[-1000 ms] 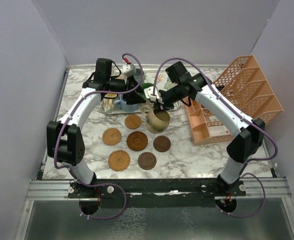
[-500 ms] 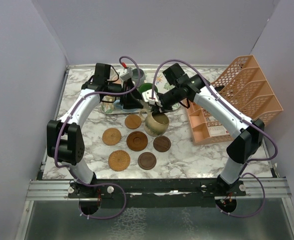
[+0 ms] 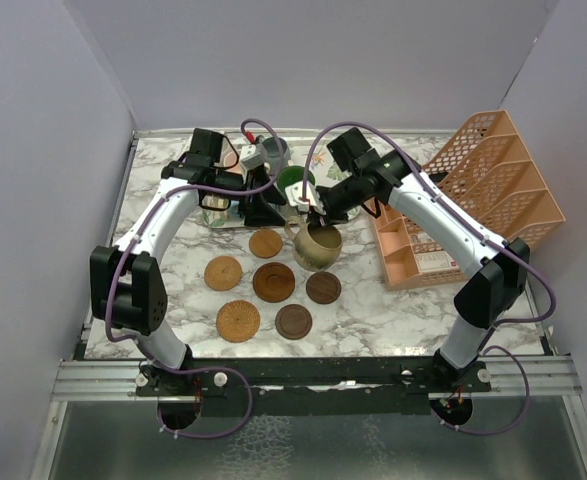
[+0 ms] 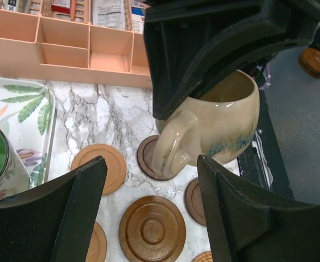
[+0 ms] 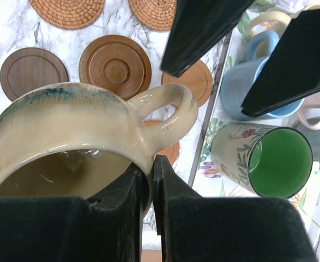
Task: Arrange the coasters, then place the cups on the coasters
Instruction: Place the cup on the coaster.
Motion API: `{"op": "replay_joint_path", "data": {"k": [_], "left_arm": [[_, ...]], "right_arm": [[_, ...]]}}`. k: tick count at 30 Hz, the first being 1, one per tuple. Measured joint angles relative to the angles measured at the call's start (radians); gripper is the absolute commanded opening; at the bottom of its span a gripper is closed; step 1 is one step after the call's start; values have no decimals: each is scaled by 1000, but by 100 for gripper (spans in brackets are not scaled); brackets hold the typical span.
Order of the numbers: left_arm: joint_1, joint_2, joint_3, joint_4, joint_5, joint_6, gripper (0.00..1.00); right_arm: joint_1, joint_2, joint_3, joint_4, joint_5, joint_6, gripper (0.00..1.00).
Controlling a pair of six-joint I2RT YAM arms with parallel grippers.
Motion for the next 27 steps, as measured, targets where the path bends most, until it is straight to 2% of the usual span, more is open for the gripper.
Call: {"op": "replay_joint_path", "data": {"k": [5, 8, 18, 21, 25, 27], "left_arm": [[-24, -2, 0, -31, -3, 54, 72], [-41, -2, 0, -38, -2, 61, 66], [-87, -4, -20, -47, -2, 67, 36], [-90, -4, -28, -50, -2, 67, 24], [-98, -6, -34, -56, 2, 81, 0], [-100, -9, -35, -57, 1, 89, 0]], "right_arm": [[0, 0, 19, -1, -33, 0, 1], [0, 0, 23, -1, -56, 2, 1], [0, -8, 11, -3, -70, 15, 1], [0, -13, 0, 3, -69, 22, 1], [0, -30, -27, 19, -66, 35, 1], [0, -43, -51, 42, -64, 44, 1]]}}
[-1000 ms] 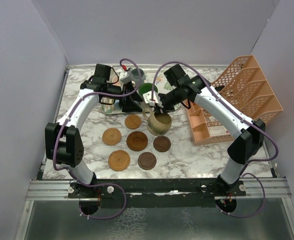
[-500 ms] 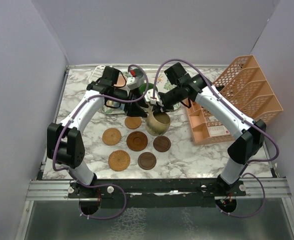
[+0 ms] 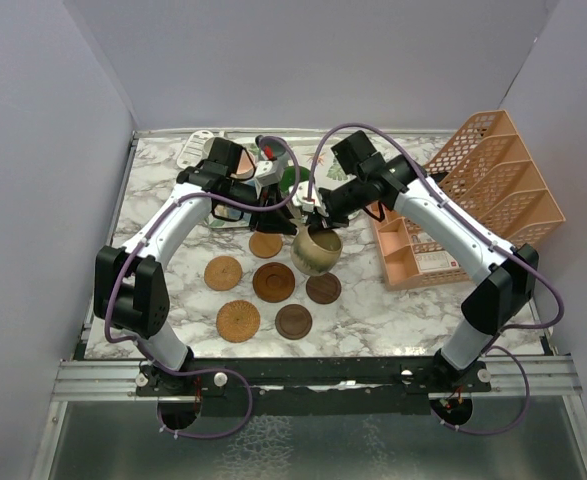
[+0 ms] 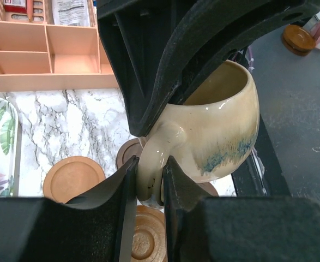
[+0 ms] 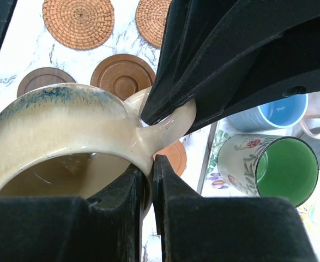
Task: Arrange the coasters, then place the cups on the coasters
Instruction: Place the cup on the coaster.
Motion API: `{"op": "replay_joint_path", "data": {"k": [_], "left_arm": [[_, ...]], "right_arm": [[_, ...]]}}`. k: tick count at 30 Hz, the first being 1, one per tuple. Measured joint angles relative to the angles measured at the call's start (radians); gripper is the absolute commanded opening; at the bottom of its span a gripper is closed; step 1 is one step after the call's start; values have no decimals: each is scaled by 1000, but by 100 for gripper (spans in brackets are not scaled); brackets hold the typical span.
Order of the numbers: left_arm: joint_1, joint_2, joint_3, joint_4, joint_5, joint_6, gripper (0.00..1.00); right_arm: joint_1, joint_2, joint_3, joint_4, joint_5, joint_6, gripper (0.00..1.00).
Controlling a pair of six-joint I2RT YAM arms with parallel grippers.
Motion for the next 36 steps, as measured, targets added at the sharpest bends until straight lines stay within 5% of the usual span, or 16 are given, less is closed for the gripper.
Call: {"op": "replay_joint_path", "data": {"k": [21, 36], "left_arm": [[23, -1, 23, -27, -81, 47, 0], [40, -1, 39, -61, -113, 63, 0]], "right_arm": [[4, -61, -171, 287, 234, 253, 29], [-21, -53, -169, 349, 258, 397, 34]]}}
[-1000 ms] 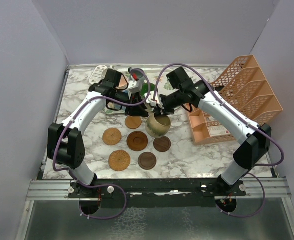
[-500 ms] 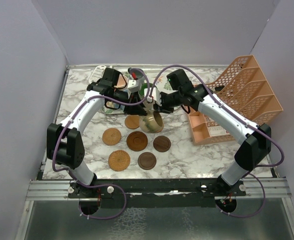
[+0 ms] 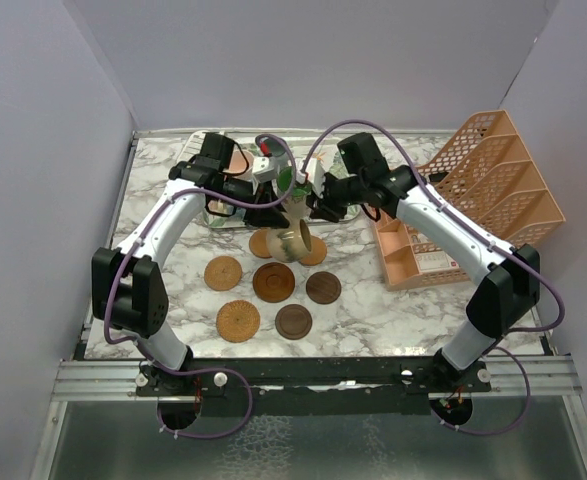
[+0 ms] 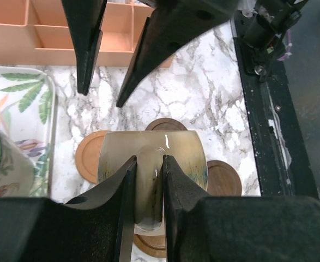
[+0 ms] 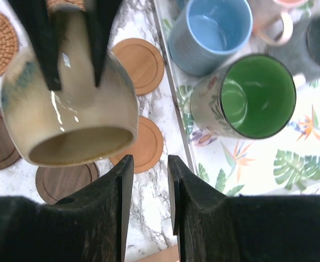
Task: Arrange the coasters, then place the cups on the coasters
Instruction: Place the cup on the coaster.
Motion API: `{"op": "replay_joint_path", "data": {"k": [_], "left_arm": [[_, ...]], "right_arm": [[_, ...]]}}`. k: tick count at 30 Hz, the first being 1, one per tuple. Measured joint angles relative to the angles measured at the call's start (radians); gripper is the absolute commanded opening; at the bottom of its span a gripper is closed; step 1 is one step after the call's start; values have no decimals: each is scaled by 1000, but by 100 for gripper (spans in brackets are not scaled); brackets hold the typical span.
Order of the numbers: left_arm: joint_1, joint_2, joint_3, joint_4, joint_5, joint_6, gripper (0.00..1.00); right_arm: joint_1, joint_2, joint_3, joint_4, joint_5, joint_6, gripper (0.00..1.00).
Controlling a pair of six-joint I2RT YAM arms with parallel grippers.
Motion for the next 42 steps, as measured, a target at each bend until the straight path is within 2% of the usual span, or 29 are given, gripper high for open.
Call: {"op": "replay_joint_path", "data": {"k": [6, 11, 18, 31, 37, 42], "left_arm": [[25, 0, 40, -2, -38, 27, 0], [27, 0, 62, -1, -65, 40, 0], [27, -1, 64, 10, -75, 26, 0], [23, -1, 64, 54, -78, -14, 0], [19, -1, 64, 65, -79, -23, 0], [19, -1, 64, 82, -79, -26, 0]], "right_arm": [[-93, 45, -3, 50, -15, 239, 43], [-164, 46, -80, 135, -90, 455, 56], [-164, 46, -164, 222, -197, 660, 63], [-162, 148, -165, 332, -280, 859, 62], [-162, 190, -165, 369, -337, 906, 57], [-160, 215, -165, 402, -391, 943, 47]]}}
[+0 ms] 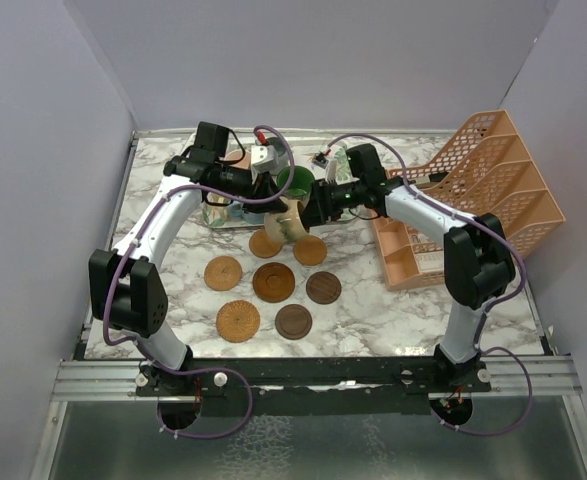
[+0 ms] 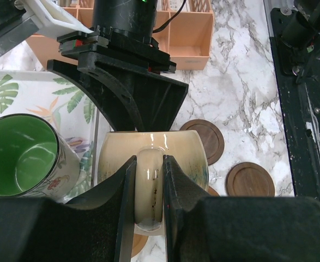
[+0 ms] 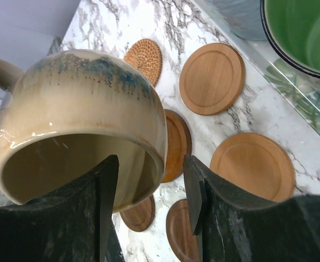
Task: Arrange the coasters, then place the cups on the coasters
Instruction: Place the cup on the coaster.
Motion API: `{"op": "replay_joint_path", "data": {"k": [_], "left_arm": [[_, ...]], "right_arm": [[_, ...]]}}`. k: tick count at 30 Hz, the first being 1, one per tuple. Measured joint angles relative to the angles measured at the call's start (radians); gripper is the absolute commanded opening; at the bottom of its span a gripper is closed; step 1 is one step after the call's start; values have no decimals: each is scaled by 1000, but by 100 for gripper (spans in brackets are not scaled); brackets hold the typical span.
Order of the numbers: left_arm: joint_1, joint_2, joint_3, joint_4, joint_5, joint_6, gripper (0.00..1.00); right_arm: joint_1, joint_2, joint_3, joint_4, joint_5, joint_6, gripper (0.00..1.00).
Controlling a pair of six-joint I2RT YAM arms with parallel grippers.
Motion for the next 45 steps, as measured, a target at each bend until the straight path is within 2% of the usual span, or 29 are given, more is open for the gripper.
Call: {"op": "replay_joint_path", "data": {"k": [3, 9, 13, 17, 21, 34, 40, 45], "left_arm": [[0, 0, -1, 10, 0, -2, 0], [1, -6, -18, 27, -5, -2, 0], [-8, -23, -55, 44, -37, 7, 2], [-6, -34, -83, 46, -67, 32, 20], [-10, -34, -92, 10, -105, 74, 29], [-27, -48, -92, -75, -324, 119, 41], [-35, -49, -92, -82, -365, 137, 65], [-41, -59, -96, -82, -399, 140, 70]], "right_arm": [[3, 9, 0, 27, -25, 21, 36], [3, 40, 10, 40, -34, 29, 2], [3, 57, 40, 8, 31, 23, 1], [8, 57, 53, -19, 103, -20, 1], [17, 56, 66, -50, 160, -70, 1], [14, 53, 133, -228, 358, -254, 1], [47, 55, 216, -294, 440, -295, 1], [79, 69, 278, -330, 499, -313, 1]]}}
